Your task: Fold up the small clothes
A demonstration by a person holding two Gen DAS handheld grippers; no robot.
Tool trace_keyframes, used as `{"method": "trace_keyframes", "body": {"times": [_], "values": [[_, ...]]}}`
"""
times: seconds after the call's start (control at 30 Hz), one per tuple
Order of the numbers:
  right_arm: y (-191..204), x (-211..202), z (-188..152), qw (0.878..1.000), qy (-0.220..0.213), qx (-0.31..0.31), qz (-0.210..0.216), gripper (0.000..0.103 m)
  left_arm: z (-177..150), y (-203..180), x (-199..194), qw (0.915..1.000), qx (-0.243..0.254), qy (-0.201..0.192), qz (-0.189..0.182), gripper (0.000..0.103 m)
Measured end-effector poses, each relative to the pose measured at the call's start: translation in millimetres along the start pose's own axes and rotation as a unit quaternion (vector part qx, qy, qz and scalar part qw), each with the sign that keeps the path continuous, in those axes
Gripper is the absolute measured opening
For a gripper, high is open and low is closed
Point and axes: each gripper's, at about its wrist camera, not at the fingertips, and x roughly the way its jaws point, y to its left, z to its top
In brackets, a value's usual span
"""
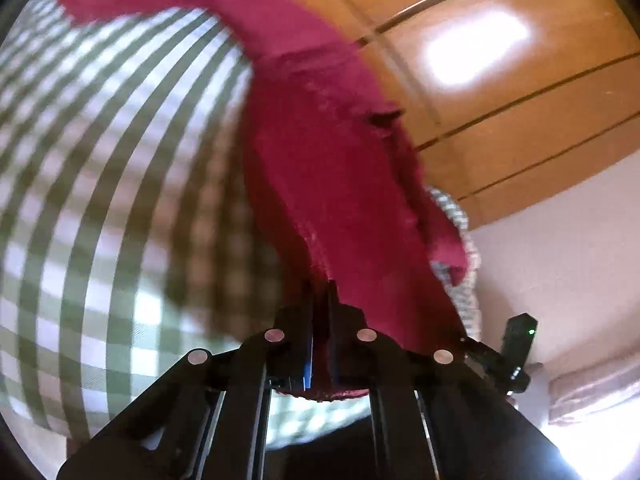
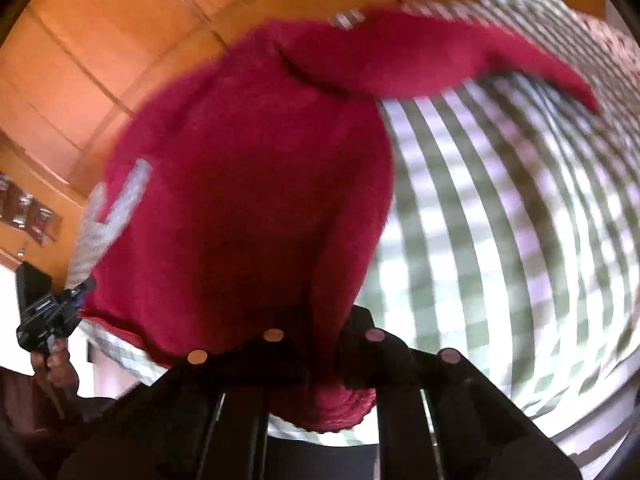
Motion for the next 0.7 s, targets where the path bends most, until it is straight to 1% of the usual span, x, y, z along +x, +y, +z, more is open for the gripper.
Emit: {"method": "trace_keyframes", "body": {"times": [0.03, 0.1, 0.13, 0.17, 0.2, 0.23, 0.27, 0.3, 0.33, 0.37, 0.4, 0.47, 0.5, 0.53, 0.57, 0.6, 0.67, 0.7], "values": [[3, -14, 5, 1.000, -0.017, 0.003, 0.016, 0.008, 3, -5, -7, 0.9999, 0.003, -0.005, -0.015, 0.004], [5, -46, 13, 0.997, -0.056, 0.013, 0.053, 0.008, 14, -29, -41, 0.9979, 0.023, -0.030, -0.052, 0.000], [5, -54, 15, 0.996, -0.065, 0.016, 0.059, 0.008, 18, -35, -50, 0.9972, 0.029, -0.035, -0.058, 0.000], [4, -56, 16, 0.996, -0.069, 0.017, 0.057, 0.008, 23, -39, -57, 0.9970, 0.033, -0.035, -0.061, 0.000], [2, -52, 16, 0.998, -0.061, 0.012, 0.031, 0.008, 25, -38, -60, 0.9971, 0.032, -0.036, -0.059, 0.000], [-2, -43, 13, 0.999, -0.046, 0.014, 0.008, 0.008, 27, -36, -60, 0.9980, 0.036, -0.042, -0.031, 0.003], [-8, -38, 11, 0.999, -0.034, 0.021, -0.002, 0.008, 27, -30, -57, 0.9983, 0.037, -0.045, 0.007, 0.015], [-16, -27, 7, 0.999, -0.021, 0.030, -0.016, 0.008, 25, -18, -50, 0.9981, 0.022, -0.041, 0.039, 0.024], [-20, -19, 2, 0.999, -0.014, 0.031, -0.031, 0.008, 24, -9, -44, 0.9981, 0.007, -0.036, 0.050, 0.047], [-25, -10, -3, 0.998, -0.004, 0.033, -0.050, 0.008, 19, 3, -37, 0.9981, -0.010, -0.028, 0.054, 0.060], [-30, -4, -7, 0.998, 0.004, 0.036, -0.058, 0.009, 11, 16, -28, 0.9973, -0.025, -0.019, 0.066, 0.060], [-37, 6, -16, 0.996, 0.017, 0.038, -0.072, 0.012, -1, 31, -17, 0.9960, -0.036, -0.006, 0.081, 0.060], [-41, 9, -19, 0.996, 0.018, 0.042, -0.080, 0.023, -8, 38, -11, 0.9952, -0.039, -0.002, 0.089, 0.060], [-44, 12, -20, 0.995, 0.021, 0.047, -0.080, 0.043, -17, 42, -10, 0.9946, -0.039, 0.003, 0.096, 0.060], [-48, 15, -23, 0.995, 0.023, 0.054, -0.075, 0.049, -25, 44, -9, 0.9945, -0.039, 0.008, 0.097, 0.060], [-50, 17, -24, 0.995, 0.026, 0.056, -0.073, 0.049, -32, 45, -3, 0.9953, -0.040, 0.016, 0.087, 0.060], [-51, 22, -26, 0.996, 0.030, 0.056, -0.069, 0.051, -40, 40, -1, 0.9964, -0.025, 0.013, 0.079, 0.060], [-51, 23, -28, 0.996, 0.029, 0.055, -0.068, 0.051, -40, 35, 3, 0.9975, -0.014, 0.020, 0.067, 0.044]]}}
